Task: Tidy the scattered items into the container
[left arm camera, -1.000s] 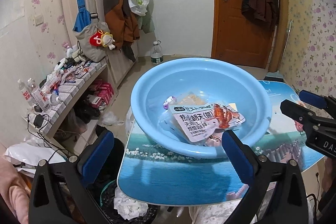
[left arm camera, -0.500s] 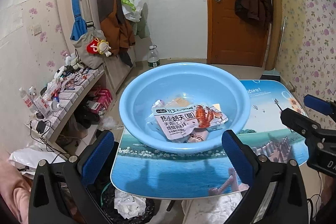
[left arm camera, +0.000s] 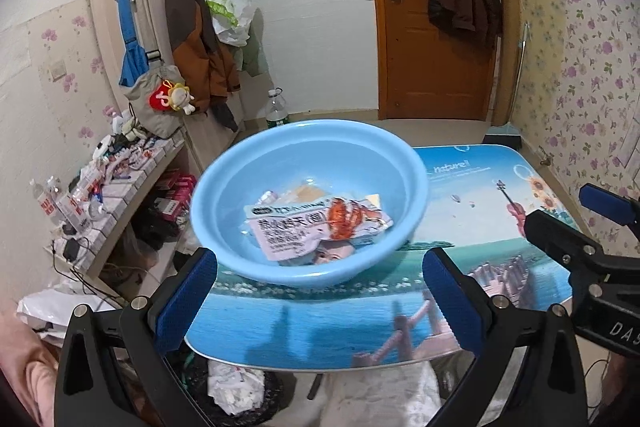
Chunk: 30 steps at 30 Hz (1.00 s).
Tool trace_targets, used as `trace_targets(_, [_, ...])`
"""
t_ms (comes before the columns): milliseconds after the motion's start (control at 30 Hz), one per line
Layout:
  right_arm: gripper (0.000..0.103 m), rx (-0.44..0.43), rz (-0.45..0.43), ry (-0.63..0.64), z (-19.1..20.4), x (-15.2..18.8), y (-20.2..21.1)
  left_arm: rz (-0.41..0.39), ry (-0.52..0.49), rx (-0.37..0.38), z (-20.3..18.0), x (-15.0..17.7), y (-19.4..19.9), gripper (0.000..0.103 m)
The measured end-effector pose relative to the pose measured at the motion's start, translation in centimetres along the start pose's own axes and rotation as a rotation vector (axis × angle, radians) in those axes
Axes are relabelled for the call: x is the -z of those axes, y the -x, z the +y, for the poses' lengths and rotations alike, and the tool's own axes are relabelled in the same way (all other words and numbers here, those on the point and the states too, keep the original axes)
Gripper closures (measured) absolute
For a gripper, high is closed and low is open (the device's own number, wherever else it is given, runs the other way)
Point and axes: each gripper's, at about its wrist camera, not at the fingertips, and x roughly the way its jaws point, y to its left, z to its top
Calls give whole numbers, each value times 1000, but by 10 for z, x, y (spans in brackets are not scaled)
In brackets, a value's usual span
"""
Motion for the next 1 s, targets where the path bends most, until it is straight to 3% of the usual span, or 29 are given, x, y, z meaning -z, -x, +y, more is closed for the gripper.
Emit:
trace_targets(733, [15, 64, -6, -80, -34, 7, 16, 7, -25, 4, -38, -6, 2, 0])
trace_targets(1000, [15, 126, 2, -120, -56, 8, 21, 9, -53, 27, -57, -9, 0, 0])
